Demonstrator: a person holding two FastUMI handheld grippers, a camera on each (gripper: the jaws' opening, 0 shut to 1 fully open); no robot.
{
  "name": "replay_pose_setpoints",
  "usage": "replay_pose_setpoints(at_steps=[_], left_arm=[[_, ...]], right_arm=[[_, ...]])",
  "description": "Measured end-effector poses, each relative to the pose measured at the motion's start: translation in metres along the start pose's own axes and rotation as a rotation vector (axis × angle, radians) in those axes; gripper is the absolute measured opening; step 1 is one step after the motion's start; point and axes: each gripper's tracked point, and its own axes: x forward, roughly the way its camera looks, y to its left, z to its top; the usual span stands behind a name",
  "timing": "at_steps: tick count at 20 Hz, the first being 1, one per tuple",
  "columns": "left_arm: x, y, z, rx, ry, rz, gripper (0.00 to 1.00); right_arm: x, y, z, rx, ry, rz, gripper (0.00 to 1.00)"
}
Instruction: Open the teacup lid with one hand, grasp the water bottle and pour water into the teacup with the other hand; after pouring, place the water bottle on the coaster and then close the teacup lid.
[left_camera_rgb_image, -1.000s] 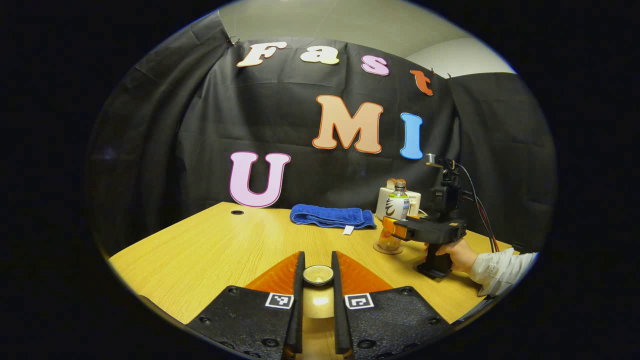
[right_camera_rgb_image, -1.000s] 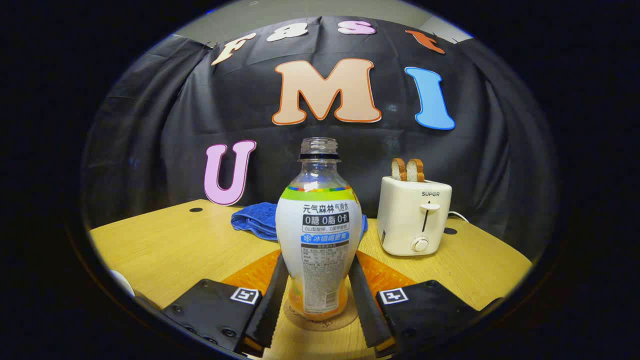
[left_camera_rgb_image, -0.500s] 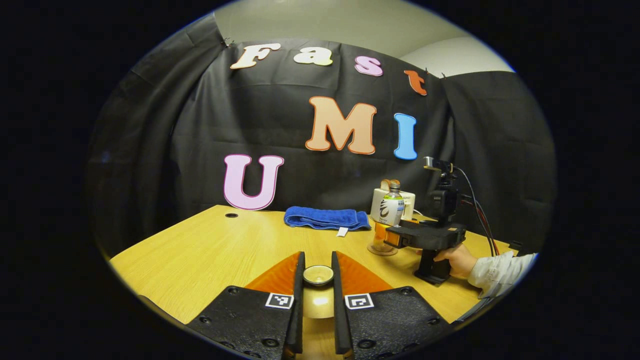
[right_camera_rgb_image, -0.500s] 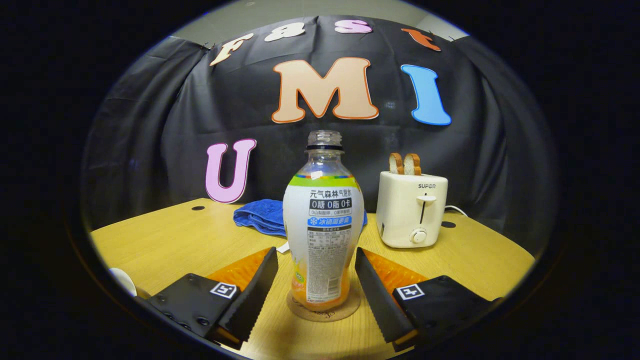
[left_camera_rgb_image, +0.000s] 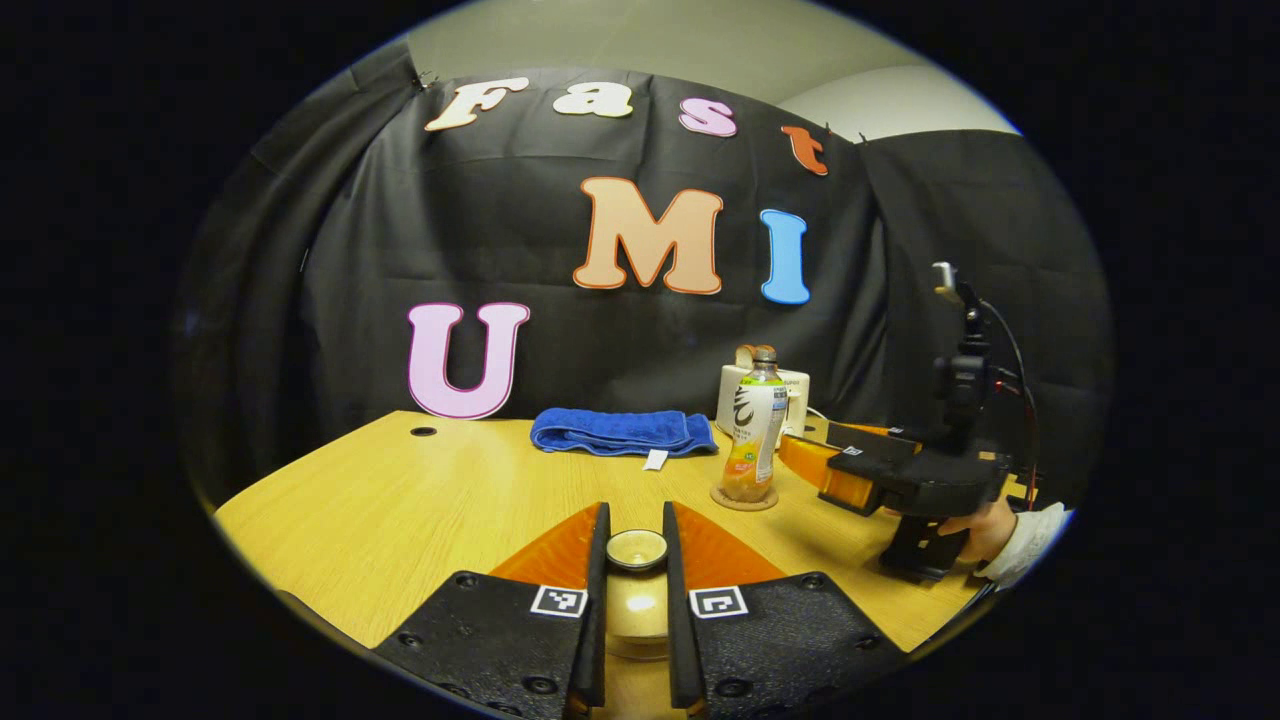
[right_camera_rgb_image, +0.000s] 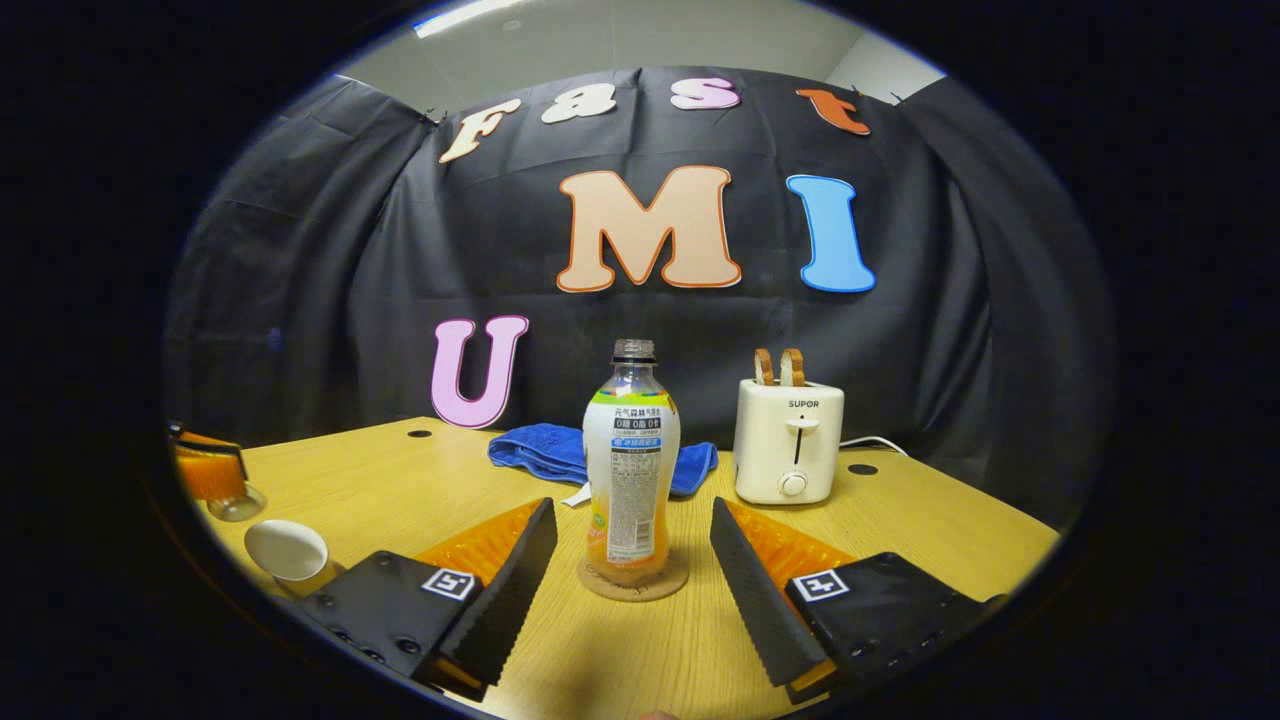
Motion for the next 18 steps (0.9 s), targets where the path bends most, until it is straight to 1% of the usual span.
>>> replay_pose_setpoints(at_steps=[2,3,4,5,7,10,11,13,14,15,16,17,18], left_arm=[[0.007,-0.001,-0.006,0.010,0.014,0.002,0.22],[0.009,-0.002,-0.010,0.014,0.028,0.004,0.22],[0.012,-0.003,-0.014,0.018,0.036,0.005,0.23],[0.014,-0.005,-0.016,0.025,0.041,0.005,0.23],[0.017,-0.007,-0.024,0.044,0.053,0.009,0.23],[0.020,-0.007,-0.031,0.050,0.064,0.015,0.23],[0.020,-0.007,-0.033,0.049,0.071,0.016,0.23],[0.020,-0.008,-0.037,0.052,0.074,0.021,0.24],[0.021,-0.007,-0.037,0.054,0.079,0.026,0.25],[0.022,-0.007,-0.036,0.054,0.066,0.028,0.26],[0.021,-0.007,-0.033,0.056,0.055,0.028,0.29],[0.020,-0.007,-0.031,0.058,0.052,0.027,0.31],[0.020,-0.007,-0.032,0.060,0.050,0.030,0.37]], right_arm=[[-0.010,0.001,0.003,0.007,-0.009,0.009,0.98],[-0.014,0.002,0.002,0.001,-0.011,0.012,0.94],[-0.018,0.001,0.002,-0.009,-0.014,0.011,0.98],[-0.022,0.001,0.001,-0.017,-0.014,0.011,0.95],[-0.029,0.002,-0.002,-0.023,-0.006,0.019,0.94],[-0.037,-0.001,0.000,-0.009,-0.008,0.019,0.94],[-0.039,0.000,0.002,-0.004,-0.011,0.020,0.98],[-0.044,-0.001,0.004,-0.003,-0.019,0.017,0.98],[-0.046,-0.002,0.005,-0.006,-0.023,0.015,0.98],[-0.048,-0.002,0.004,-0.007,-0.023,0.013,0.95],[-0.051,-0.001,0.002,-0.003,-0.017,0.015,1.00],[-0.052,0.001,0.000,0.006,-0.012,0.018,0.94],[-0.055,0.002,-0.001,0.016,-0.009,0.020,0.98]])
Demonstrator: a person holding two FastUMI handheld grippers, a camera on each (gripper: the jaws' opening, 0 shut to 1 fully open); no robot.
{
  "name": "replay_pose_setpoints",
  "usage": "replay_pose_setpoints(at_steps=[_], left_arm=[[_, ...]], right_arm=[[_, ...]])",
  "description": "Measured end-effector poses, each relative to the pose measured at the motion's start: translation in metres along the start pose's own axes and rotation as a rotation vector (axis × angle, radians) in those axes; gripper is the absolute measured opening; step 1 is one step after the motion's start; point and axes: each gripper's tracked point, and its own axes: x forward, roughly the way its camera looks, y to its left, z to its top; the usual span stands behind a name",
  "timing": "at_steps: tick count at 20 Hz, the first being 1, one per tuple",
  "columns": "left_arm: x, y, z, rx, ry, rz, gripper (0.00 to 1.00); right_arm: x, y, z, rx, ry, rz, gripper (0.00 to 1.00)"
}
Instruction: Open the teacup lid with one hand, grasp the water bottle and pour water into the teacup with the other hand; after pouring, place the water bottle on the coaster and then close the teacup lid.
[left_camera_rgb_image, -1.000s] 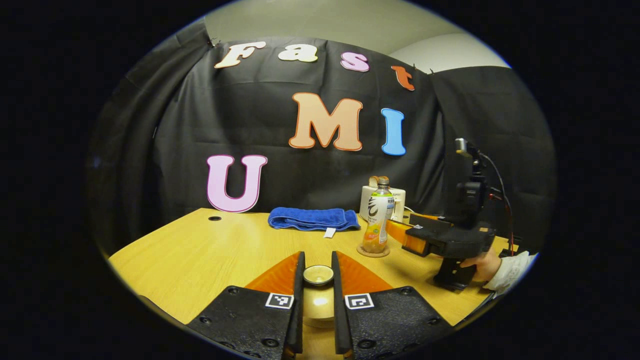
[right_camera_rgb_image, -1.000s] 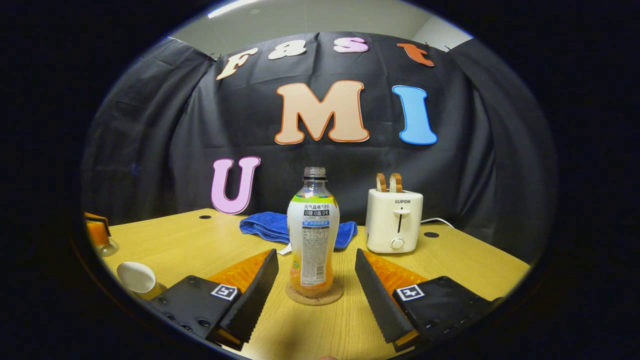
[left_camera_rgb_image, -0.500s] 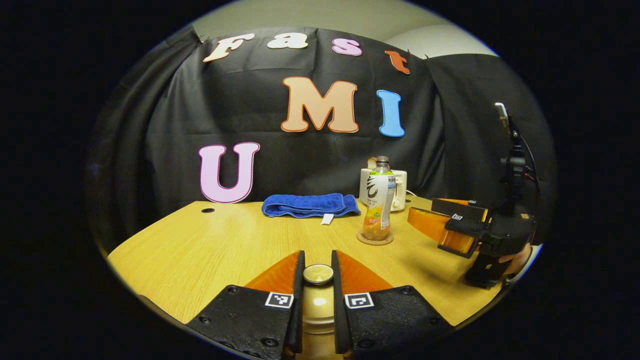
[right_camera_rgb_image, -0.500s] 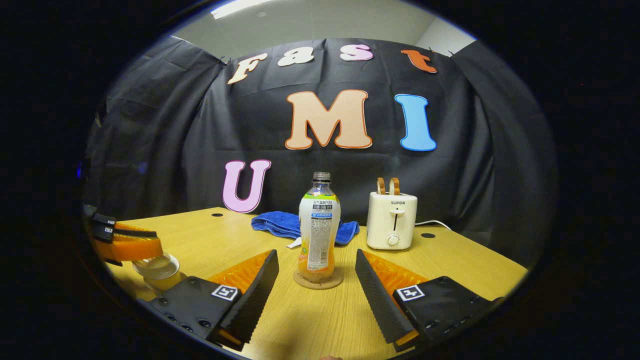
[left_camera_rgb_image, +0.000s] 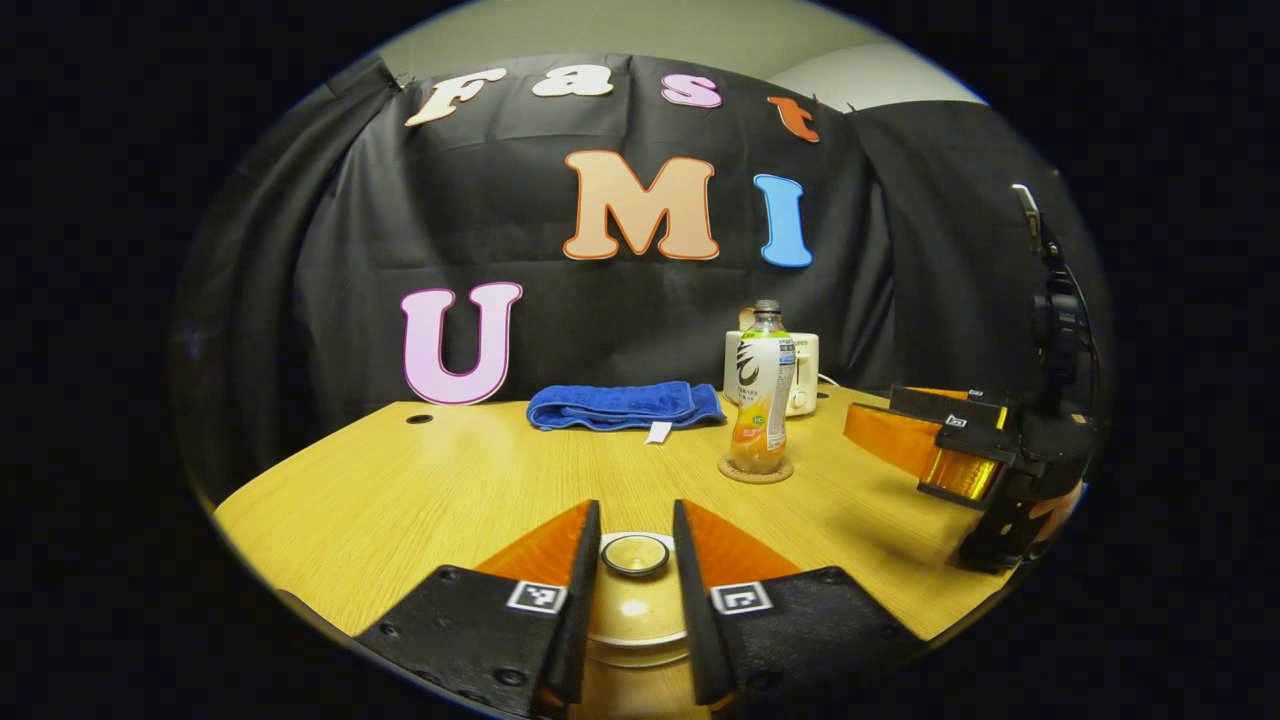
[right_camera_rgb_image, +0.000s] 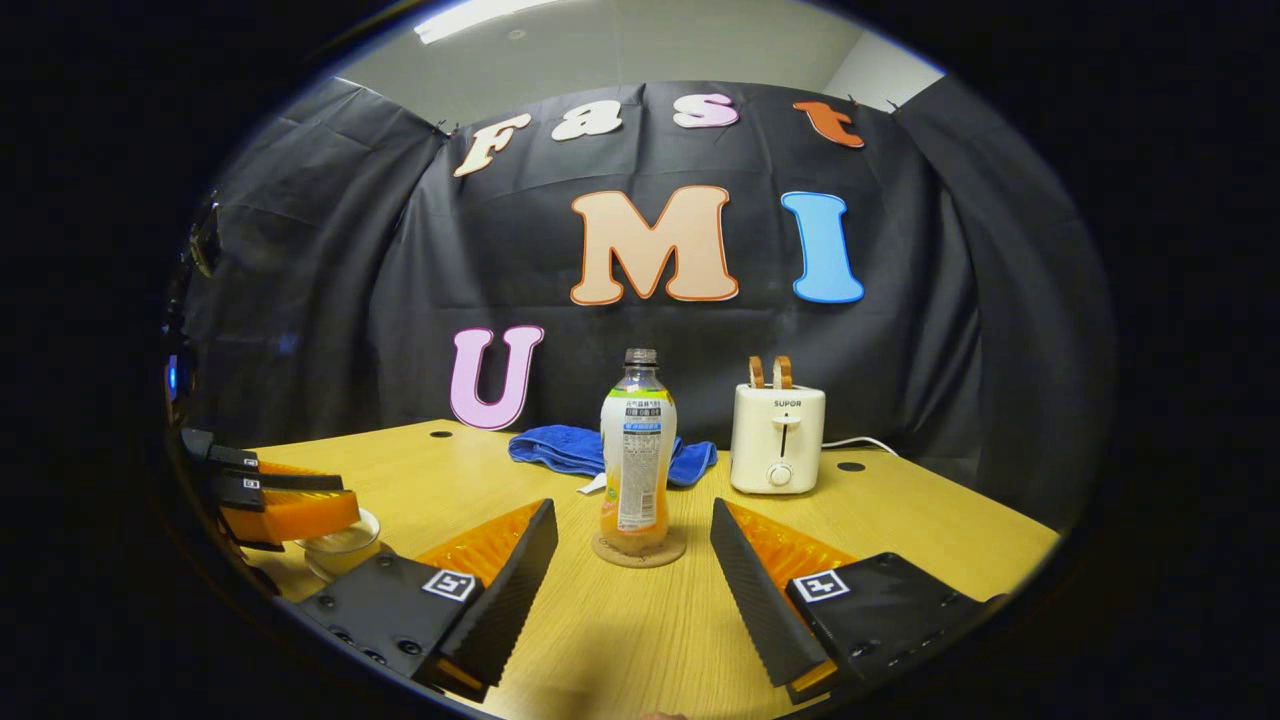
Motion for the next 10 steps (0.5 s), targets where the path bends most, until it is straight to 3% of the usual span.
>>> replay_pose_setpoints(at_steps=[1,2,4,6,8,9,10], left_arm=[[-0.001,0.000,0.001,0.002,-0.003,0.006,0.47],[-0.003,0.001,0.003,0.003,-0.010,0.015,0.66],[-0.009,0.004,0.011,0.006,-0.045,0.041,0.84],[-0.018,0.009,0.018,0.015,-0.083,0.079,0.94],[-0.025,0.012,0.021,0.022,-0.106,0.111,0.97],[-0.029,0.011,0.022,0.026,-0.113,0.117,0.97],[-0.031,0.010,0.023,0.028,-0.117,0.123,0.97]], right_arm=[[-0.004,0.001,0.000,0.008,0.001,0.001,0.94],[-0.007,0.001,0.001,0.013,-0.002,0.001,0.98],[-0.017,0.003,0.005,0.016,-0.016,-0.001,0.98],[-0.026,0.004,0.007,0.018,-0.026,-0.008,0.95],[-0.039,0.003,0.008,0.031,-0.024,-0.015,1.00],[-0.044,0.003,0.007,0.039,-0.024,-0.019,0.94],[-0.049,0.002,0.006,0.043,-0.023,-0.027,0.98]])
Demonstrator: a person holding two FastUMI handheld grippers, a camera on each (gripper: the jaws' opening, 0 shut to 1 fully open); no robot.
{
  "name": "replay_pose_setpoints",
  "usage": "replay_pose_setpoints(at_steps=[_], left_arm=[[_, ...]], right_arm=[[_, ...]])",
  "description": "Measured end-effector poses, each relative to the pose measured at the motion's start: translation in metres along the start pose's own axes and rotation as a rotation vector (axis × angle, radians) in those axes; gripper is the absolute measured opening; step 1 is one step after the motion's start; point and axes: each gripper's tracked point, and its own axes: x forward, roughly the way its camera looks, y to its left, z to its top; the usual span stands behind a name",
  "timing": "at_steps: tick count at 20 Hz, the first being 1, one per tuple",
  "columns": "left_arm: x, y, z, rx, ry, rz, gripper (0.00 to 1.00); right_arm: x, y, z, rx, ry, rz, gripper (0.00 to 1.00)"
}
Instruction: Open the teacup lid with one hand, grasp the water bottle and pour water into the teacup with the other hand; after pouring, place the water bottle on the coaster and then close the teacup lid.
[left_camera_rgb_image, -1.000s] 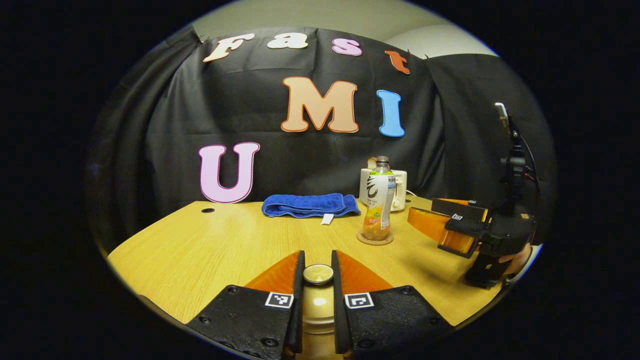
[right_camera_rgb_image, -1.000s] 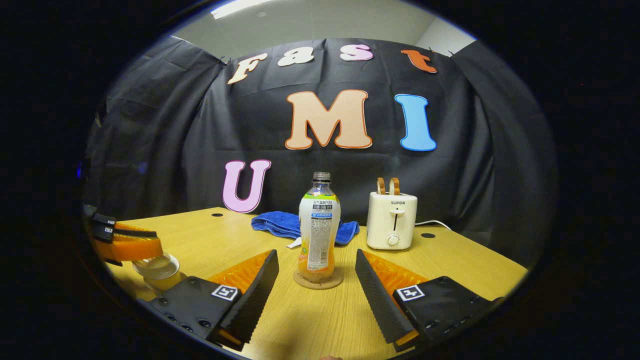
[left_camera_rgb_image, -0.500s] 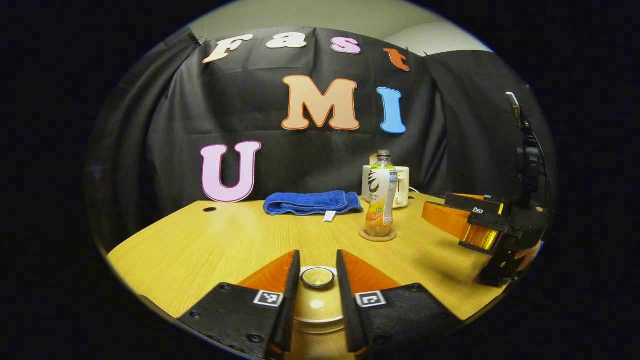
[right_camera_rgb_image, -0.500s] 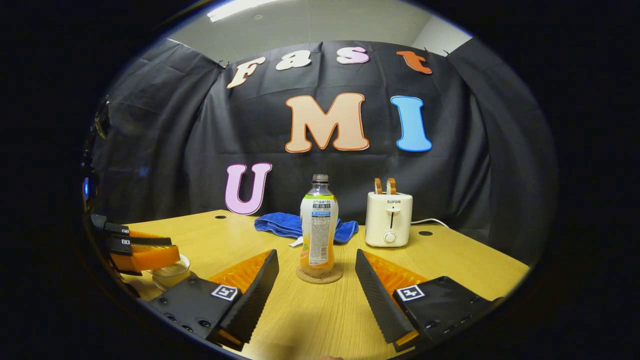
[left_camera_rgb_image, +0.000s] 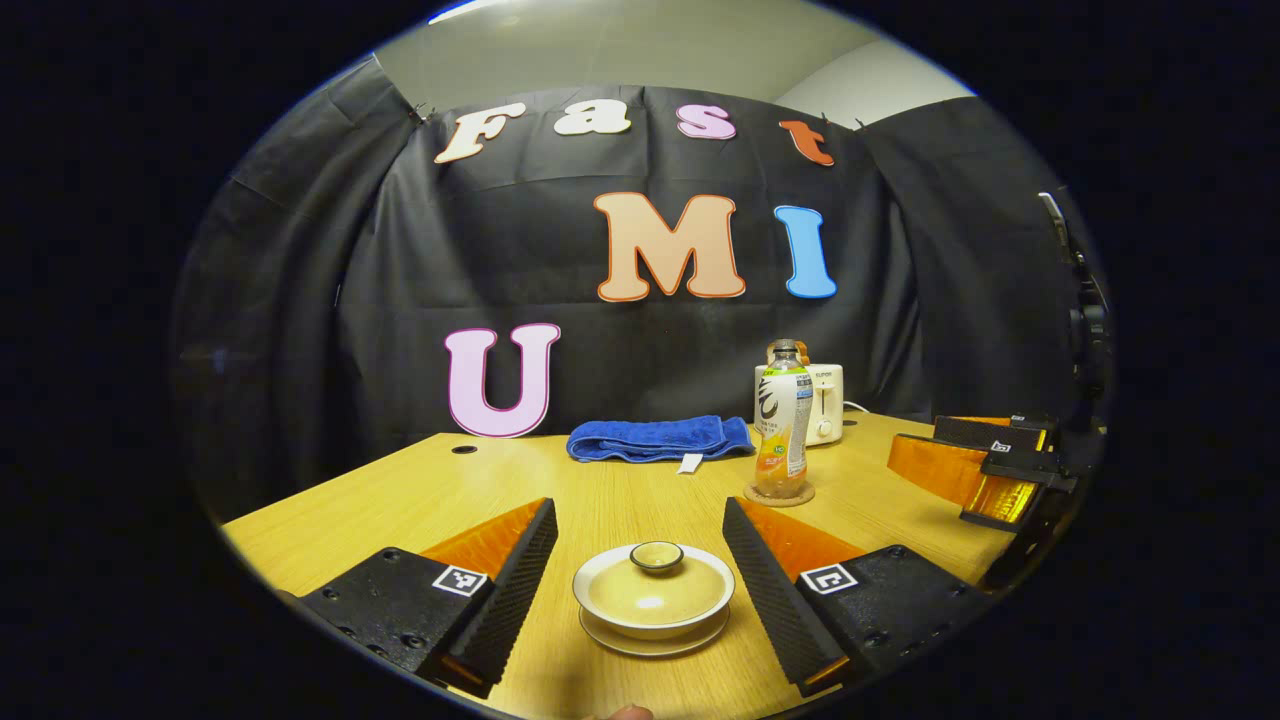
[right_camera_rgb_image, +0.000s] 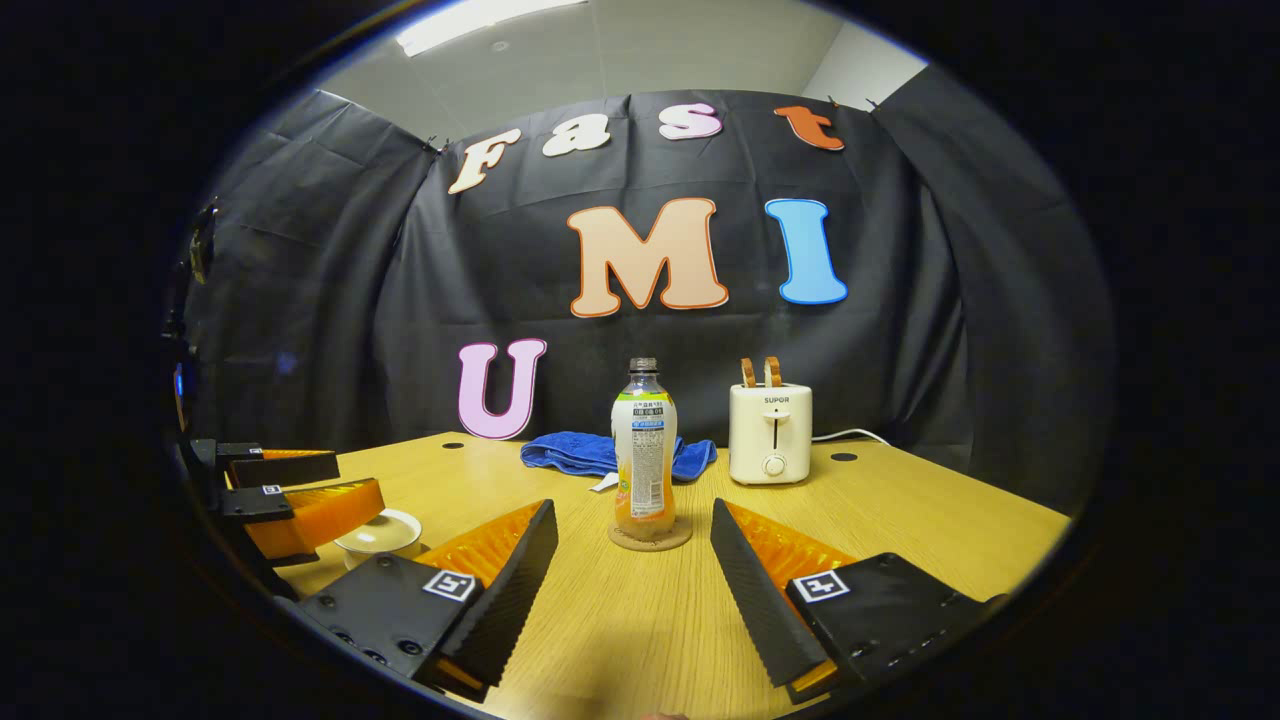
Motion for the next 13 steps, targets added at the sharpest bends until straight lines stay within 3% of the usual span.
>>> replay_pose_setpoints(at_steps=[13], left_arm=[[-0.010,0.007,-0.008,-0.009,-0.009,0.048,1.00]], right_arm=[[-0.022,-0.008,-0.011,-0.019,-0.001,-0.063,0.98]])
